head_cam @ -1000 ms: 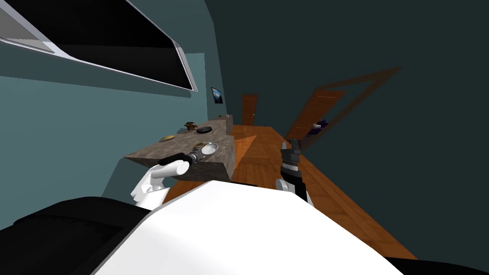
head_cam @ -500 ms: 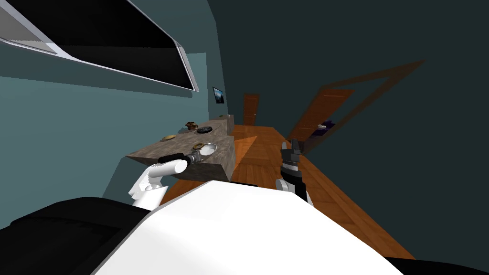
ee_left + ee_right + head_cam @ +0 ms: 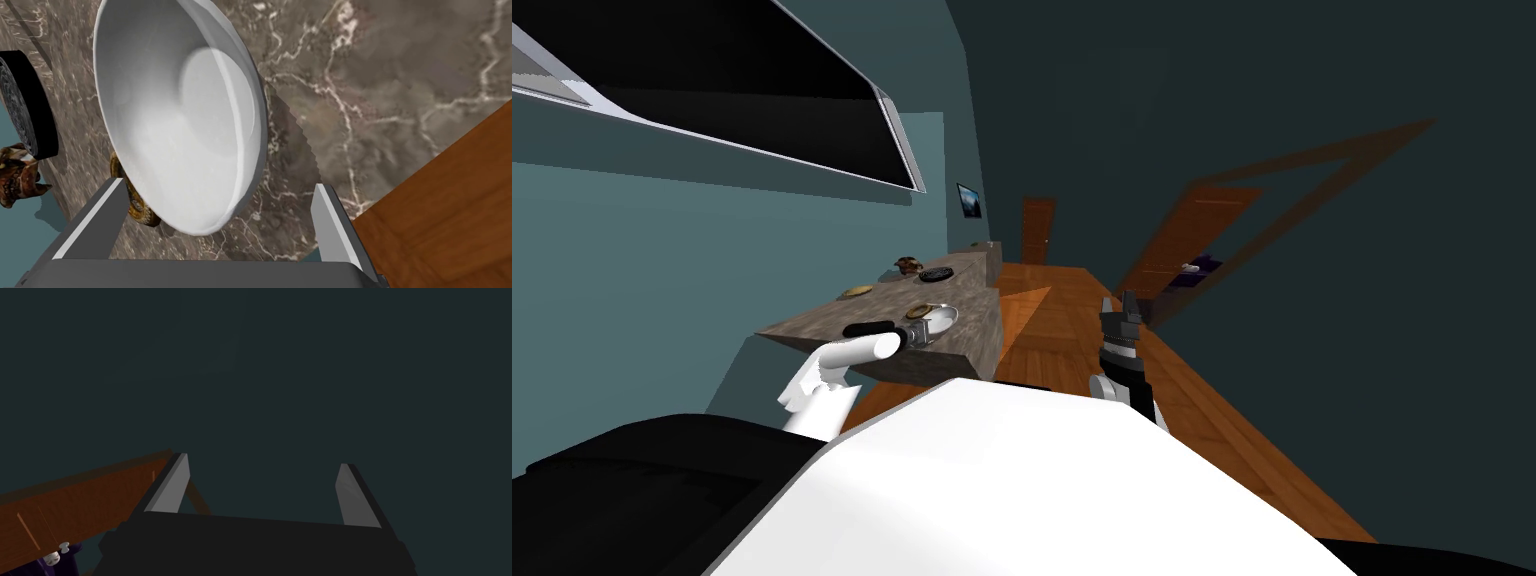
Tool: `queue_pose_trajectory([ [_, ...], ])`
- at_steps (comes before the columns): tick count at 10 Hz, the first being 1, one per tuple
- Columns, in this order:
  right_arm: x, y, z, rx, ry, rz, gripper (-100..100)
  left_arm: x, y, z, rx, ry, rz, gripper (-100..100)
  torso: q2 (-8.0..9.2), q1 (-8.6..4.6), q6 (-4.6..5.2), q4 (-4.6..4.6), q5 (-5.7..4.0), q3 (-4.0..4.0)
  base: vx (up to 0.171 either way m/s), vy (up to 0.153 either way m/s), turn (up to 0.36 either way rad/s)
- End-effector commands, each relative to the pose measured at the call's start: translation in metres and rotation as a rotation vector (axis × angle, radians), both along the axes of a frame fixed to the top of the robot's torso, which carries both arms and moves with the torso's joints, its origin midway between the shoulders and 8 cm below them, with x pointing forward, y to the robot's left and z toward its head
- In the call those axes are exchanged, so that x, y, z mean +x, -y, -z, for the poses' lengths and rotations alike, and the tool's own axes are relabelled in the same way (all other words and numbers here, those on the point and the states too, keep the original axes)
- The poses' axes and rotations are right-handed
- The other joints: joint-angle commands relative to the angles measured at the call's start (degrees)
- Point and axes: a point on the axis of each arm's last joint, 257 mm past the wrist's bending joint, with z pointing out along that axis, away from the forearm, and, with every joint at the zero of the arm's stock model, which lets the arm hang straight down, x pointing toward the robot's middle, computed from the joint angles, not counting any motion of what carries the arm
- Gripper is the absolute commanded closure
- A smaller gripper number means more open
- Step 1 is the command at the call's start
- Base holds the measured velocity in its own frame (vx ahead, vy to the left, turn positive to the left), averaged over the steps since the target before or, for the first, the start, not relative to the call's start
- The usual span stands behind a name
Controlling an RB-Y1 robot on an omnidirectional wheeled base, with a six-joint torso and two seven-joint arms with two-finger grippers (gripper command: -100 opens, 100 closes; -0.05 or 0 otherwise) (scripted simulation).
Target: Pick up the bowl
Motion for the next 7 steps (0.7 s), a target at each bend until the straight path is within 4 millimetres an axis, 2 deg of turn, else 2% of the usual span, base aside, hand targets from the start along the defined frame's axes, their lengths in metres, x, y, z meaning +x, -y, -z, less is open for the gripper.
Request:
queue_pose_trajectory([
  [1, 0.000, 0.000, 0.000, 0.000, 0.000, 0.000, 0, -0.008, -0.002, 0.009, -0.015, -0.040, -0.006, -100, 0.00, 0.00, 0.00, 0.00, 0.00, 0.00, 0.074, -0.009, 0.019],
  [2, 0.000, 0.000, 0.000, 0.000, 0.000, 0.000, 0, -0.017, -0.002, 0.020, -0.034, -0.080, -0.011, -100, 0.10, 0.10, 0.00, 0.02, 0.02, 0.06, 0.077, 0.007, 0.006],
  [3, 0.000, 0.000, 0.000, 0.000, 0.000, 0.000, 0, -0.009, 0.000, 0.014, -0.022, -0.055, -0.008, -100, 0.12, 0.17, 0.00, 0.03, 0.04, 0.07, 0.036, 0.003, 0.000],
  [4, 0.000, 0.000, 0.000, 0.000, 0.000, 0.000, 0, -0.011, 0.000, 0.016, -0.025, -0.061, -0.008, 0, 0.25, 0.17, 0.00, 0.05, 0.04, 0.14, 0.007, 0.000, 0.000],
  [5, 0.000, 0.000, 0.000, 0.000, 0.000, 0.000, 0, -0.011, -0.009, 0.019, -0.027, -0.061, -0.013, -100, 0.36, 0.16, -0.01, 0.08, 0.04, 0.21, -0.005, -0.021, -0.101],
  [7, 0.000, 0.000, 0.000, 0.000, 0.000, 0.000, 0, -0.012, -0.018, 0.022, -0.029, -0.062, -0.020, -100, 0.50, 0.03, 0.01, 0.11, 0.01, 0.29, -0.019, -0.042, -0.069],
])
